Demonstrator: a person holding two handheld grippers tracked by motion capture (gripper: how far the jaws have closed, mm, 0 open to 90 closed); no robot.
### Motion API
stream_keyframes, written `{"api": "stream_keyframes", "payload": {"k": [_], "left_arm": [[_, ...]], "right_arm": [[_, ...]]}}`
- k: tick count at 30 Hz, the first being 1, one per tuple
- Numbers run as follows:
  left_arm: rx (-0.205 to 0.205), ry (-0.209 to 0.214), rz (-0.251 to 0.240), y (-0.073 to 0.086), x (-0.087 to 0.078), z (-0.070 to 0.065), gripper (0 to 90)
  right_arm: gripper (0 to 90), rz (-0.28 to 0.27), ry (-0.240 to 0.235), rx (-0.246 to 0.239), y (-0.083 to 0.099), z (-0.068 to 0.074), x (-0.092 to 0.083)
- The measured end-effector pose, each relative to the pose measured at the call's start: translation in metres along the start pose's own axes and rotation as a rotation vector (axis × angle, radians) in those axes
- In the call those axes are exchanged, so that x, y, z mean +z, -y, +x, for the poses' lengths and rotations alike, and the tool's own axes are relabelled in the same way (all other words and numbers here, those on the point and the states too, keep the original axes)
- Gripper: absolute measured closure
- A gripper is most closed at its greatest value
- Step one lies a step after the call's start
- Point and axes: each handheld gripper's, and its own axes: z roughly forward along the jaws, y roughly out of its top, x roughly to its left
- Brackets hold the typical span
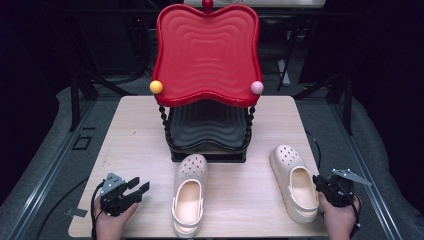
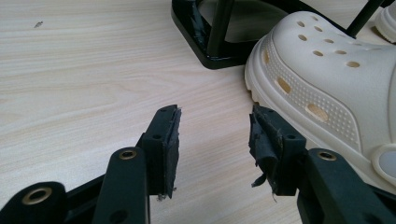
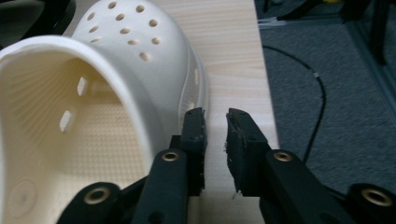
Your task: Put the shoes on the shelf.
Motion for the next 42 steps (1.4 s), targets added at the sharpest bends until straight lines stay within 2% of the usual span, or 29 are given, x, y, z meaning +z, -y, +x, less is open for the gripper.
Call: {"api": "stream_keyframes", "payload": {"k": [1, 4, 9, 12, 14, 15, 18, 19, 20, 24, 29, 32, 36, 39, 42], "left_arm": [[0.000, 0.001, 0.000, 0.000, 0.000, 0.000, 52.9], [0.001, 0.002, 0.003, 0.000, 0.000, 0.000, 52.9], [-0.001, 0.003, 0.003, 0.000, 0.000, 0.000, 52.9], [0.001, 0.004, 0.000, 0.000, 0.000, 0.000, 52.9], [-0.001, 0.005, -0.002, 0.000, 0.001, 0.000, 52.9], [0.000, 0.005, 0.000, 0.000, 0.001, 0.000, 52.9], [0.000, 0.006, 0.001, 0.000, 0.001, 0.000, 52.9], [0.000, 0.005, 0.005, 0.000, 0.001, 0.000, 52.9], [0.001, 0.004, 0.003, 0.000, 0.001, 0.000, 52.9], [0.003, 0.006, 0.003, 0.000, 0.001, -0.001, 53.0], [0.003, 0.007, 0.004, 0.000, 0.002, -0.001, 53.0], [0.001, 0.006, 0.003, 0.000, 0.002, -0.001, 53.0], [-0.002, 0.007, 0.000, 0.001, 0.002, -0.001, 53.0], [-0.002, 0.008, 0.004, 0.001, 0.002, 0.000, 53.1], [-0.004, 0.009, 0.005, 0.001, 0.003, -0.001, 53.1]], "right_arm": [[76.5, 0.001, 0.016, -0.011, -0.001, 0.000, -0.003], [77.4, -0.059, 0.001, -0.004, -0.006, 0.005, -0.010], [78.1, -0.098, -0.037, -0.090, -0.014, 0.018, -0.023], [78.3, -0.097, -0.018, -0.137, -0.015, 0.023, -0.024], [77.6, -0.097, -0.020, -0.142, -0.016, 0.022, -0.026], [77.6, -0.121, -0.049, -0.117, -0.016, 0.023, -0.026], [77.4, -0.117, -0.062, -0.122, -0.017, 0.026, -0.026], [77.4, -0.101, -0.068, -0.142, -0.016, 0.028, -0.024], [77.4, -0.083, -0.051, -0.170, -0.016, 0.029, -0.023], [77.6, -0.083, -0.021, -0.212, -0.015, 0.035, -0.018], [77.9, -0.070, -0.011, -0.232, -0.016, 0.034, -0.019], [76.6, -0.086, -0.009, -0.234, -0.015, 0.036, -0.018], [75.9, -0.060, -0.015, -0.235, -0.013, 0.035, -0.017], [76.1, -0.038, 0.000, -0.242, -0.012, 0.034, -0.015], [78.9, -0.041, 0.017, -0.251, -0.012, 0.036, -0.010]]}}
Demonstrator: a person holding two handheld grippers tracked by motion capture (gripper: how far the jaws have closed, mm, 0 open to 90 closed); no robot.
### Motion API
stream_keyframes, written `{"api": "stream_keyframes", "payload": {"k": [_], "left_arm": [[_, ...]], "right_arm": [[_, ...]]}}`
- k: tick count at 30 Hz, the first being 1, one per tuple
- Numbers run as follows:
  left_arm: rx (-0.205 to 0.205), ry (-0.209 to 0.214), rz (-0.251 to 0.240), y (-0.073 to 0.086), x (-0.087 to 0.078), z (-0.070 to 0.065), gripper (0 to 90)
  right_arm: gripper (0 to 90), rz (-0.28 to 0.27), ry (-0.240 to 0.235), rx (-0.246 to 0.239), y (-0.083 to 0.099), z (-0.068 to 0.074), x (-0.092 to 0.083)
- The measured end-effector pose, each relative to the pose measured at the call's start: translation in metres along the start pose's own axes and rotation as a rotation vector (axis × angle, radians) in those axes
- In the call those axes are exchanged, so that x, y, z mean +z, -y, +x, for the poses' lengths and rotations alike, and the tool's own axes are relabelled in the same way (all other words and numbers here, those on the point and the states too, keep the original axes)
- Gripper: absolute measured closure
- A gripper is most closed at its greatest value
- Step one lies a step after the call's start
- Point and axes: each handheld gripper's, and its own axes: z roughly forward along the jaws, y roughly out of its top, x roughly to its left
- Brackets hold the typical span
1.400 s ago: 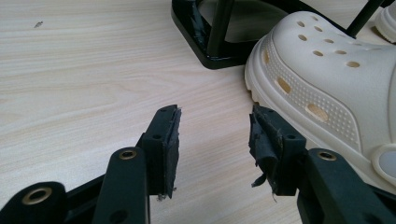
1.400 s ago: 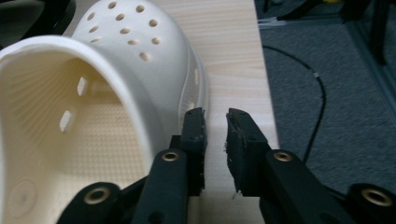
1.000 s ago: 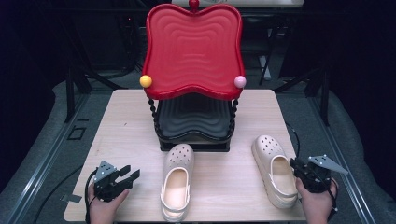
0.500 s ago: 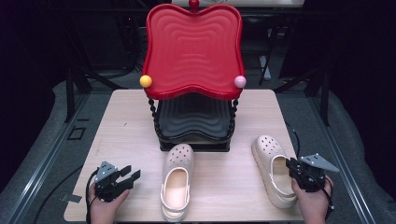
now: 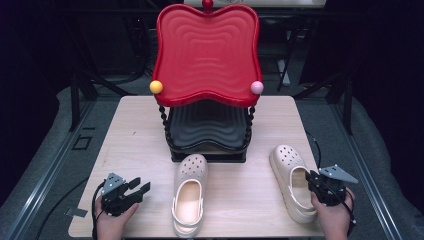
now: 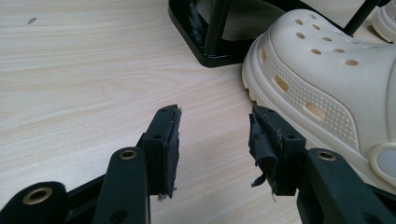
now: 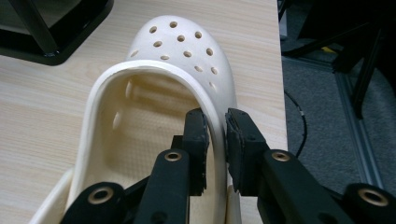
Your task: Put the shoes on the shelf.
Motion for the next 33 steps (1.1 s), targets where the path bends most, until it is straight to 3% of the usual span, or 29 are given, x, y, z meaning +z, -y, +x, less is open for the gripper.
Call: {"api": "stream_keyframes", "payload": {"k": [5, 12, 18, 19, 21, 25, 26, 27, 29, 33], "left_arm": [[0.001, 0.001, -0.001, 0.000, 0.000, 0.000, 53.1], [-0.003, 0.002, -0.004, 0.000, -0.001, 0.000, 53.1], [-0.007, 0.000, -0.012, 0.000, -0.003, -0.001, 53.1], [-0.006, 0.001, -0.009, 0.000, -0.003, -0.001, 53.1], [-0.003, 0.000, -0.008, 0.000, -0.003, -0.001, 53.1], [-0.005, 0.000, -0.010, 0.000, -0.003, -0.002, 53.2], [-0.005, 0.000, -0.010, 0.000, -0.003, -0.002, 53.2], [-0.002, 0.002, -0.009, -0.001, -0.003, -0.003, 53.2], [0.001, 0.005, -0.013, -0.001, -0.003, -0.005, 53.2], [0.007, 0.015, -0.015, -0.001, -0.002, -0.009, 53.2]], "right_arm": [[82.9, 0.020, 0.015, -0.024, -0.003, 0.003, -0.001], [83.8, 0.053, -0.008, -0.036, -0.007, 0.014, -0.010], [84.0, 0.060, -0.029, -0.033, -0.014, 0.029, -0.028], [84.1, 0.069, -0.054, -0.043, -0.016, 0.034, -0.037], [84.1, 0.054, -0.070, -0.037, -0.016, 0.038, -0.040], [83.9, 0.057, -0.117, -0.072, -0.011, 0.056, -0.054], [83.9, 0.057, -0.117, -0.072, -0.011, 0.056, -0.054], [83.8, 0.050, -0.149, -0.077, -0.009, 0.065, -0.057], [83.8, 0.059, -0.150, -0.089, -0.010, 0.068, -0.059], [83.7, 0.051, -0.216, -0.100, -0.011, 0.088, -0.056]]}}
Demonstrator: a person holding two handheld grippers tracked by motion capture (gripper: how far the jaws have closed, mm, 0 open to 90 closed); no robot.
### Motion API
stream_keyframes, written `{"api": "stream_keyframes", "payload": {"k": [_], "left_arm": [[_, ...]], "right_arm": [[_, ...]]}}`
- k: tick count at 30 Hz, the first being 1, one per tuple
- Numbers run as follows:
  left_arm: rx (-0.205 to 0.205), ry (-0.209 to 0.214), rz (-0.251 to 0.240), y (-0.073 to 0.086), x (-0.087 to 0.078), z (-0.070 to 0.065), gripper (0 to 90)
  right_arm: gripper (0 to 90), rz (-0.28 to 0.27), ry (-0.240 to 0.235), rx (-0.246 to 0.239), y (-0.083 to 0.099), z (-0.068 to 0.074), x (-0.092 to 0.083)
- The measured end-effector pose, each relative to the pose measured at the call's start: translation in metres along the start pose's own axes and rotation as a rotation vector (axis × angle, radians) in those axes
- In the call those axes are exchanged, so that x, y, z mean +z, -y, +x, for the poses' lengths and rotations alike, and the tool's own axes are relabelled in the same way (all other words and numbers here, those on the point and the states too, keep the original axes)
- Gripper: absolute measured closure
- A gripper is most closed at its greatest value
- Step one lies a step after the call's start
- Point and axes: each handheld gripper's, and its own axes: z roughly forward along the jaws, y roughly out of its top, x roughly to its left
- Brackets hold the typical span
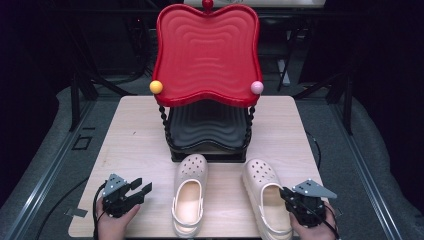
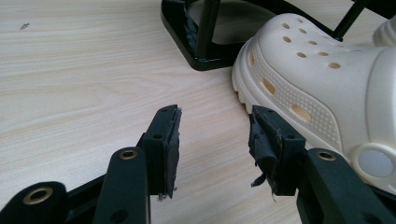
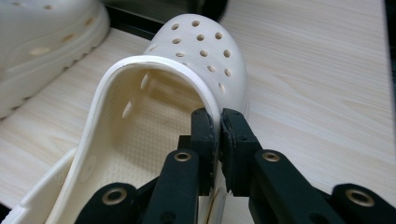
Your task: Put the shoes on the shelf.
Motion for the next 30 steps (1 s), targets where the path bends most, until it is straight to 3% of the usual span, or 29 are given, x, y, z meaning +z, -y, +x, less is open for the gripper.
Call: {"api": "stream_keyframes", "payload": {"k": [7, 15, 18, 30], "left_arm": [[0.016, 0.025, -0.006, -0.001, -0.002, -0.008, 53.3], [0.040, 0.067, -0.002, -0.003, -0.002, -0.021, 53.4], [0.053, 0.086, -0.002, -0.004, -0.002, -0.026, 53.4], [0.078, 0.121, 0.007, -0.004, 0.000, -0.037, 53.7]], "right_arm": [[83.4, 0.018, -0.064, -0.033, -0.009, 0.029, 0.025], [83.4, 0.033, -0.073, -0.087, -0.020, 0.056, 0.047], [83.2, 0.025, -0.062, -0.081, -0.021, 0.063, 0.054], [82.5, 0.009, -0.111, -0.004, -0.026, 0.072, 0.069]]}}
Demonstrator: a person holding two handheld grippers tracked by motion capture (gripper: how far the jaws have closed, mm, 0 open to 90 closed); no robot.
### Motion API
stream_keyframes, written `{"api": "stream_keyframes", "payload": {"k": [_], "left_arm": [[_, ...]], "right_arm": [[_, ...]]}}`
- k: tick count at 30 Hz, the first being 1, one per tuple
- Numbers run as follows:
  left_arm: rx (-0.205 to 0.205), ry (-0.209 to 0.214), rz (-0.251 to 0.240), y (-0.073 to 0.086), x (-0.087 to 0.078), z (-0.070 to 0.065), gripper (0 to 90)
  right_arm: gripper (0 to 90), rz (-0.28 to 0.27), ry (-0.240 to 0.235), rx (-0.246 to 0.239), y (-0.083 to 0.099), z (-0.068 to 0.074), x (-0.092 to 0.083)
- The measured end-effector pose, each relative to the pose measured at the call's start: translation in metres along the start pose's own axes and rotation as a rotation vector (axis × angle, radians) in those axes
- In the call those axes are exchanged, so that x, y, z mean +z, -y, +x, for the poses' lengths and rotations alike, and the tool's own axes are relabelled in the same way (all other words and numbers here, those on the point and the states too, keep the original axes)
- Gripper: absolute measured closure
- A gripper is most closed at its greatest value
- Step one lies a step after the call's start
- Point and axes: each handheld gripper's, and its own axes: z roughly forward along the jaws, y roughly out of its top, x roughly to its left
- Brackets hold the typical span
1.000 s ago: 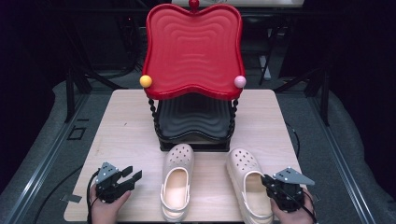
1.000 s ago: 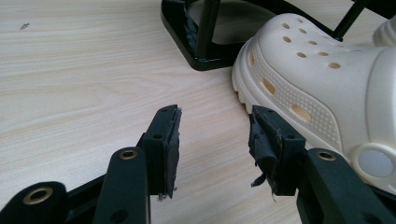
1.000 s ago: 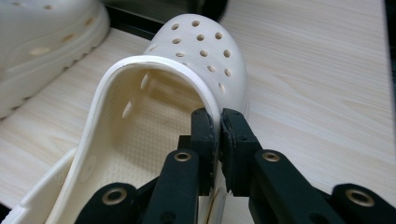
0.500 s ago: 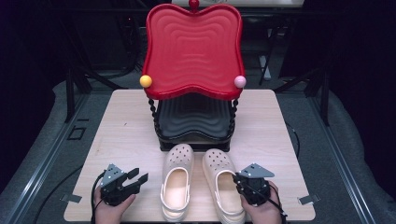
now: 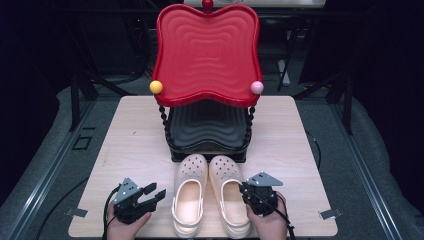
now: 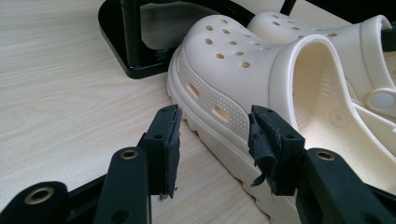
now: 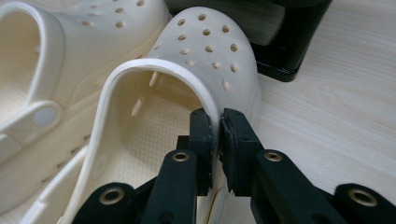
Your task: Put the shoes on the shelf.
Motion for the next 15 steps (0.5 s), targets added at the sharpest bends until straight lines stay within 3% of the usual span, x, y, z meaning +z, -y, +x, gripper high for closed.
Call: {"api": "stream_keyframes", "payload": {"k": [8, 12, 15], "left_arm": [[0.017, 0.021, -0.003, 0.000, 0.003, -0.007, 53.8], [0.022, 0.038, 0.004, 0.000, 0.004, -0.010, 53.8], [0.027, 0.046, 0.006, 0.000, 0.005, -0.012, 53.8]], "right_arm": [[82.0, -0.005, -0.041, 0.024, -0.001, 0.008, 0.002], [81.6, -0.002, -0.124, 0.091, 0.001, 0.008, 0.002], [81.3, -0.009, -0.144, 0.091, 0.002, 0.012, 0.004]]}}
